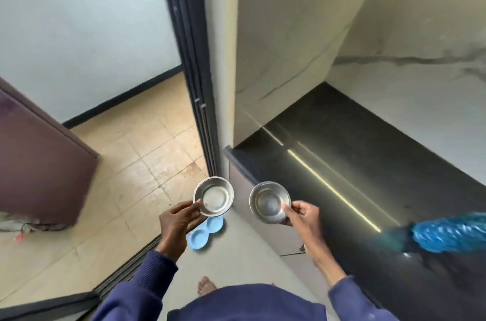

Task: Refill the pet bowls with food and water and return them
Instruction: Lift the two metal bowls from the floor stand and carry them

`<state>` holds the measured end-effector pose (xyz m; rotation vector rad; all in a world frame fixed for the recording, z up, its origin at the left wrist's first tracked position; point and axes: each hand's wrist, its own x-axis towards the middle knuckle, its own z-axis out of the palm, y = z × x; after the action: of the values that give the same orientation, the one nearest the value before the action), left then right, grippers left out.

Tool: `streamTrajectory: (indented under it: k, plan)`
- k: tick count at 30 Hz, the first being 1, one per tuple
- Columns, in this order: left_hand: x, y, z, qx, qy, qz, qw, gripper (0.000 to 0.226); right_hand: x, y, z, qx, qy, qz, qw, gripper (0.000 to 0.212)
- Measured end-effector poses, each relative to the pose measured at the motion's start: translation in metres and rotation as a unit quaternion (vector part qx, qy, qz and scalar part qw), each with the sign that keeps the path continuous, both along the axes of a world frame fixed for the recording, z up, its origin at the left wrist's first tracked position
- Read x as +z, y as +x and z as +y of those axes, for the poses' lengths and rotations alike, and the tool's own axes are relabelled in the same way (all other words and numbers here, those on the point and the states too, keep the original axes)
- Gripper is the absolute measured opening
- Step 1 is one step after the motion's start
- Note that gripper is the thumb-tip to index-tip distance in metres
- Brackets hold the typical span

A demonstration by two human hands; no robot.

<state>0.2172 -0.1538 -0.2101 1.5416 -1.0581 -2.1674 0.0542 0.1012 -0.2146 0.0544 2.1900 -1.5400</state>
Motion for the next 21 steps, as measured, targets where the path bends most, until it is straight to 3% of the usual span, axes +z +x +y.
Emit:
streamTrajectory:
  k: [4,8,15,21]
  plan:
    - [0.009,-0.052,0.037,-0.077,-0.012,0.034,0.996,0.008,-0.006,-0.011,0.06,-0.075,0.013,0.025,0.997,0.024]
    - [0.008,-0.104,0.072,-0.143,-0.028,0.053,0.988,0.004,-0.01,-0.022,0.103,-0.172,0.007,0.025,0.985,0.021]
    - [0.003,-0.18,0.109,-0.258,-0.014,0.049,0.965,0.008,-0.009,-0.052,0.133,-0.279,-0.026,0.017,0.96,0.014]
    - [0.003,-0.239,0.125,-0.285,-0.018,0.042,0.957,0.018,-0.02,-0.082,0.133,-0.373,-0.046,-0.025,0.926,0.015]
